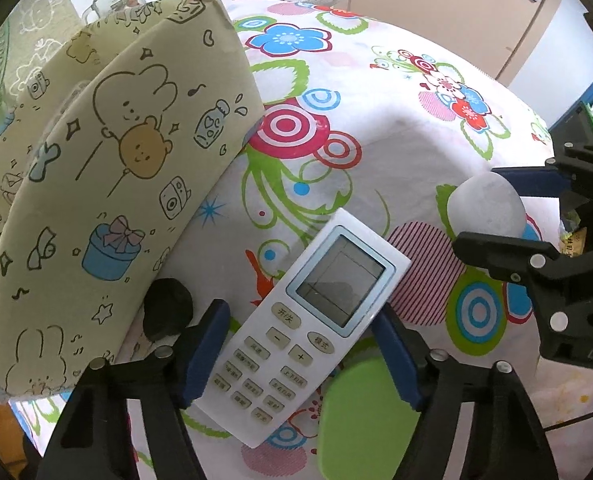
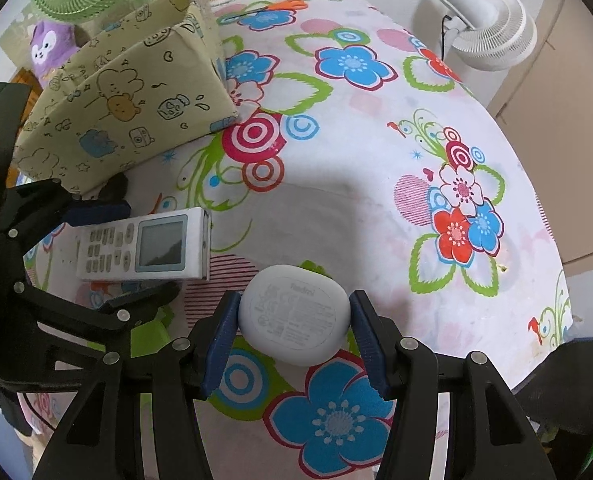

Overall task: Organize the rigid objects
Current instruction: 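Close the left tool on the white remote control while the right tool holds the case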

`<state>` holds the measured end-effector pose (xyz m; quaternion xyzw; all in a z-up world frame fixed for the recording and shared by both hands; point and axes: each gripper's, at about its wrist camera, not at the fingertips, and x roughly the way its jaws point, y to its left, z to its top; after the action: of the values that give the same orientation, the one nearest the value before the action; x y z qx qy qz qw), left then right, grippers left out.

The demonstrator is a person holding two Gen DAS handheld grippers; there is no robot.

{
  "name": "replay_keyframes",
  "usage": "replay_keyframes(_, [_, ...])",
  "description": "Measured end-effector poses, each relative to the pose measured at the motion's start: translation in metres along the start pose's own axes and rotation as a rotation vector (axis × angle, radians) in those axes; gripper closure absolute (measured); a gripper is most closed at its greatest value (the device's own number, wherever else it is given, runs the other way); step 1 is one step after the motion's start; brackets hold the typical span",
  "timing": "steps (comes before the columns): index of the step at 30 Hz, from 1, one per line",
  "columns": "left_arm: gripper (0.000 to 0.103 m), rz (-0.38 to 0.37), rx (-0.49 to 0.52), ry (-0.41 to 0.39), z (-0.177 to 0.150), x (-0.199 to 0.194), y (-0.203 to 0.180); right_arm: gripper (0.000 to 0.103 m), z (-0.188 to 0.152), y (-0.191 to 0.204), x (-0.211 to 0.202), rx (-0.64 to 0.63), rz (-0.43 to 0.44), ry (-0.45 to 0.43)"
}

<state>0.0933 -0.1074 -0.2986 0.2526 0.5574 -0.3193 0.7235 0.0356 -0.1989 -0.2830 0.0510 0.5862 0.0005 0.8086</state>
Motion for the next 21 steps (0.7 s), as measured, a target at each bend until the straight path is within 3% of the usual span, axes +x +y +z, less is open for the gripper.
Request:
replay_keyframes(4, [0.040,0.025,-0.054,-0.004,-0.005,-0.008,-0.005,0.044,-0.002,0.001,-0.002,-0.010,0.012,-0.005])
replay_keyframes(10, [0.047,0.045,-0.236,-0.004,-0.015,-0.015,-0.001,0.044,-0.005,0.006,-0.003,-0.038,0.037,-0.017])
replay_keyframes(14, [0.048,0.062,-0.332,-0.001,-0.017,-0.015,0.002,0.044,-0.001,0.009,-0.003,-0.052,0.053,-0.026])
replay_keyframes(21, [0.043,0.064,-0.350,-0.022,-0.024,-0.012,0.000,0.044,0.008,0.014,0.001,-0.075,0.067,-0.030])
